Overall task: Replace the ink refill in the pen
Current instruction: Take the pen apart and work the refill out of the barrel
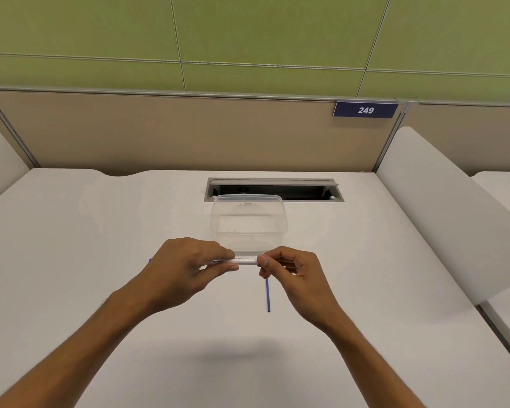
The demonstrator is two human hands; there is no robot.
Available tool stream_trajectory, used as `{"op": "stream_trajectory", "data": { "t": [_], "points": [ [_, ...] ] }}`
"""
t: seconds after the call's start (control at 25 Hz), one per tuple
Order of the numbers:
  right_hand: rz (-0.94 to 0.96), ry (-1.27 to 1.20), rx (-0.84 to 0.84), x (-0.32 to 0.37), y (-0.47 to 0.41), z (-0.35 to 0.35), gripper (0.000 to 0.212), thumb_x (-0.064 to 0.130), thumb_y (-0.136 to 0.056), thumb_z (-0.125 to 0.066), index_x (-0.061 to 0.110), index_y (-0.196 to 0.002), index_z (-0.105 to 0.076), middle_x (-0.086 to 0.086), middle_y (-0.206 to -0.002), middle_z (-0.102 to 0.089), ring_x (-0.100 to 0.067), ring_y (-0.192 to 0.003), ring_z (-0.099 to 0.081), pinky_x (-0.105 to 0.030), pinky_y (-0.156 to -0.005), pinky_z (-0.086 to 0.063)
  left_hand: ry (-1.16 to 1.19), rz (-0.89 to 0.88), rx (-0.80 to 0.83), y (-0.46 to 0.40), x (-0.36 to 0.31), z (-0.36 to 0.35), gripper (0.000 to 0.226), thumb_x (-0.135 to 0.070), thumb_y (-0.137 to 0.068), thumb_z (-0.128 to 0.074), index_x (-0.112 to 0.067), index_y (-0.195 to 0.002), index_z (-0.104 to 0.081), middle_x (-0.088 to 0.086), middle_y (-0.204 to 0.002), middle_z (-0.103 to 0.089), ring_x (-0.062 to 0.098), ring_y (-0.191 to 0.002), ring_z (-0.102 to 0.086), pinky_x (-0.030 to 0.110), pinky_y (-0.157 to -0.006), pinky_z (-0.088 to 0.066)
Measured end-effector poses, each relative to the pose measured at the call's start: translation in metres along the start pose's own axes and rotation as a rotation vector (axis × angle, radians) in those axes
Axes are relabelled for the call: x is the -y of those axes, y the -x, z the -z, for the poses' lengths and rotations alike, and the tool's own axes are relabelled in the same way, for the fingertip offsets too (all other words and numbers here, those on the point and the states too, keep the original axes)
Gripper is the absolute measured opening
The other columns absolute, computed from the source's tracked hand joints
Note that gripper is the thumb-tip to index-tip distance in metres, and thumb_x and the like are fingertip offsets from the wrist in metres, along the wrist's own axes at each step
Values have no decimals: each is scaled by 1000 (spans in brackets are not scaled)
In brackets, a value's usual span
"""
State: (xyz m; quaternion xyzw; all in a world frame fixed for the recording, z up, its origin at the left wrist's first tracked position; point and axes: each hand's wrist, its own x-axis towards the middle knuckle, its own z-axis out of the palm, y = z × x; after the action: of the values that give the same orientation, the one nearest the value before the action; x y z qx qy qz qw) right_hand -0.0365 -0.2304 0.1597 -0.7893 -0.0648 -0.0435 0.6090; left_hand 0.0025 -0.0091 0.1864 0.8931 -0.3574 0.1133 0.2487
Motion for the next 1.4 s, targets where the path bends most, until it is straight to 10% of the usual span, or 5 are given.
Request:
{"op": "stream_trajectory", "data": {
  "t": [0.44,0.76,0.92,1.4],
  "points": [
    [-28,56,-65,2,2,-14,47,46,-95,-50,22,-56,-56,1,-56,-60,-8,-56,-56,-29,-63,-47,16,-28,60,2,-5,-7,32,-48,-94,-42,-26,-95,-65,-22,-75,-51,2,-62,-48,19,-53,-37],
    [163,168,-70,2,1,-19,48,35,-103,-37,4,-68,-45,-14,-59,-46,-27,-58,-42,-38,-55,-34,175,-10,218,-4,-16,5,37,-37,-99,-40,-47,-134,-46,-34,-110,-63,-4,-89,-59,21,-77,-47],
    [200,202,-58,2,0,-15,35,39,-100,-37,18,-74,-48,-6,-64,-50,-22,-62,-44,-33,-57,-36,205,-5,276,-6,-14,12,43,-36,-99,-36,-59,-134,-37,-15,-75,-61,16,-65,-46,24,-60,-37],
    [28,-62,-111,7,0,-7,36,37,-94,-56,20,-62,-57,8,-55,-54,-4,-52,-47,-10,-56,-37,139,82,192,-1,-5,9,31,-46,-94,-41,-37,-115,-63,-30,-73,-57,6,-71,-53,19,-59,-35]
  ]
}}
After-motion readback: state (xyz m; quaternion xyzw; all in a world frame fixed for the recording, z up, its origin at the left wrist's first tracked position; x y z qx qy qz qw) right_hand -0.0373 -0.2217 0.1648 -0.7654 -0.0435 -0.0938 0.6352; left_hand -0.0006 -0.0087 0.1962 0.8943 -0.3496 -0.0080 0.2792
